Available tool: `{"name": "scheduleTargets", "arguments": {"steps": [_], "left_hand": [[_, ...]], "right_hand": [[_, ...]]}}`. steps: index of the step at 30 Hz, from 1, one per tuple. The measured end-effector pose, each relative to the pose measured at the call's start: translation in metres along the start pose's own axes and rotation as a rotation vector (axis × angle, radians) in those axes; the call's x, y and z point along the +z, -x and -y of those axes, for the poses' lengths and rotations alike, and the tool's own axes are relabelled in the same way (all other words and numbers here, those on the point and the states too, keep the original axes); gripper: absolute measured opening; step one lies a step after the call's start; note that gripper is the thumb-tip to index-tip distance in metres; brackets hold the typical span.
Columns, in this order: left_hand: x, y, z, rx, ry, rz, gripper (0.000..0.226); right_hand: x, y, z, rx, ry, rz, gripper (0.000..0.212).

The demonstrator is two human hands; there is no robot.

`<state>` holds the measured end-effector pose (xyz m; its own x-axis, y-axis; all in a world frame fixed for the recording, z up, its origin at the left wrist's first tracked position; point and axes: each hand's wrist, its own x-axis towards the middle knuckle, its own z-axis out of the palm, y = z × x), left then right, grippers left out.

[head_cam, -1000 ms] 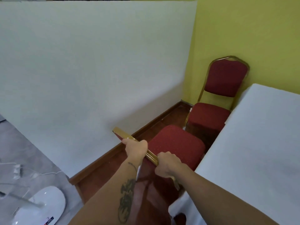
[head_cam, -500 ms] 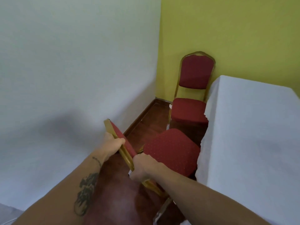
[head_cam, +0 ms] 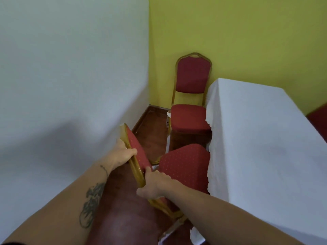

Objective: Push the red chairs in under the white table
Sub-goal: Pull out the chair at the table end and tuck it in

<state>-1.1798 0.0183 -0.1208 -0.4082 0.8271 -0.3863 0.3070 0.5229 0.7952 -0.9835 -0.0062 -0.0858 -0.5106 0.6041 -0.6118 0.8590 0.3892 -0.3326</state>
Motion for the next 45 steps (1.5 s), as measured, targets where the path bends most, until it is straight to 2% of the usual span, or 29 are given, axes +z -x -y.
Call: {"name": "scheduleTargets", "arguments": {"steps": [3,7,10,14,19,24,30,38,45], "left_hand": [[-0.003,-0.01,-0.026,0.006,-0.064,0.056,0.059],[-0.007,-0.051,-0.039,0.005,-0.139,0.132,0.072],[-0.009,-0.067,-0.057,0.009,-0.144,0.186,0.074],[-0.007,-0.096,-0.078,0.02,-0.158,0.25,0.093],[-0.002,-0.131,-0.105,0.059,-0.19,0.329,0.066],[0.002,-0.171,-0.119,0.139,-0.222,0.381,0.054],[0.0,-0.208,-0.139,0.214,-0.234,0.449,0.054],[0.007,-0.221,-0.144,0.33,-0.274,0.44,0.045],[0.0,-0.253,-0.164,0.318,-0.309,0.502,0.056]], "right_hand": [[-0.011,-0.016,0.0,0.004,-0.008,-0.03,0.106],[-0.028,-0.043,0.0,-0.005,-0.041,-0.068,0.114],[-0.033,-0.059,0.001,0.031,-0.118,-0.091,0.113],[-0.048,-0.08,-0.002,0.089,-0.195,-0.094,0.112],[-0.07,-0.105,-0.005,0.169,-0.303,-0.124,0.109],[-0.086,-0.13,0.002,0.287,-0.394,-0.179,0.11],[-0.106,-0.155,0.011,0.401,-0.542,-0.204,0.107],[-0.112,-0.168,0.013,0.474,-0.6,-0.264,0.104],[-0.131,-0.191,0.015,0.498,-0.606,-0.285,0.102]]}}
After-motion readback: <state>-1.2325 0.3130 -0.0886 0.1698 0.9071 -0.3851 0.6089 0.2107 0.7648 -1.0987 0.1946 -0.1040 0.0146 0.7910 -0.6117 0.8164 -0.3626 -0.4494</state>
